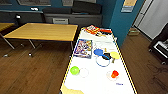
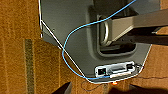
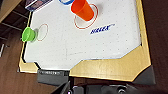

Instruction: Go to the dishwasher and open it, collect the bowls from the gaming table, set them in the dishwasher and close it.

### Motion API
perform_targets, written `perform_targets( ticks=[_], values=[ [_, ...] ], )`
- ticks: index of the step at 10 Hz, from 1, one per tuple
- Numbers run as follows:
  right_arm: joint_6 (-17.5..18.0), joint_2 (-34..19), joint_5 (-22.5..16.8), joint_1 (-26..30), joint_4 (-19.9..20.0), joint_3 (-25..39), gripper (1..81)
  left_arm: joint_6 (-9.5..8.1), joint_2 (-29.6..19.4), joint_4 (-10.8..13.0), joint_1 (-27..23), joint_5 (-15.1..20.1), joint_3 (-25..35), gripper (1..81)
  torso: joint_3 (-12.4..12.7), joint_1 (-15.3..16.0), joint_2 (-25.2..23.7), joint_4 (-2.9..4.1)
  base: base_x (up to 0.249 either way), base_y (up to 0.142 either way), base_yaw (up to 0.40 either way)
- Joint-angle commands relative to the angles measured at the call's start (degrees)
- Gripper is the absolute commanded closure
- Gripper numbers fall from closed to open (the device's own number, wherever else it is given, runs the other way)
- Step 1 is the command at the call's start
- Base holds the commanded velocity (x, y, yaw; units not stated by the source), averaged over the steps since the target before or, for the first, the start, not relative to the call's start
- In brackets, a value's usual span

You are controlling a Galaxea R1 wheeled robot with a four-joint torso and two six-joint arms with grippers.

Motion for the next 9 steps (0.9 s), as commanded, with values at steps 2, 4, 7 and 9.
perform_targets(
  ticks=[2, 4, 7, 9],
  values=[
    [0.11, -4.13, -7.56, 12.68, 2.51, -5.01, 1.0, -0.24, 0.12, -0.29, 0.22, 3.60, 0.18, 1.0, 0.09, 0.00, 0.02, 0.00, 0.000, 0.000, 0.000],
    [0.89, -1.60, -9.13, 17.71, 2.52, -7.63, 1.0, -0.24, 0.38, -0.37, 0.14, 3.60, -0.07, 1.0, 0.15, 0.00, 0.02, 0.00, 0.000, 0.000, 0.000],
    [3.10, 3.78, -12.31, 21.84, 2.51, -12.83, 1.0, -0.24, 0.21, -0.46, 0.14, 3.69, -0.08, 1.0, 0.13, 0.00, 0.02, 0.00, 0.000, 0.000, 0.000],
    [5.03, 7.56, -13.27, 22.99, 2.43, -16.87, 1.0, -0.33, 0.38, -0.46, 0.22, 3.69, -0.08, 1.0, 0.13, 0.00, 0.02, 0.00, 0.000, 0.000, 0.000]
  ],
)
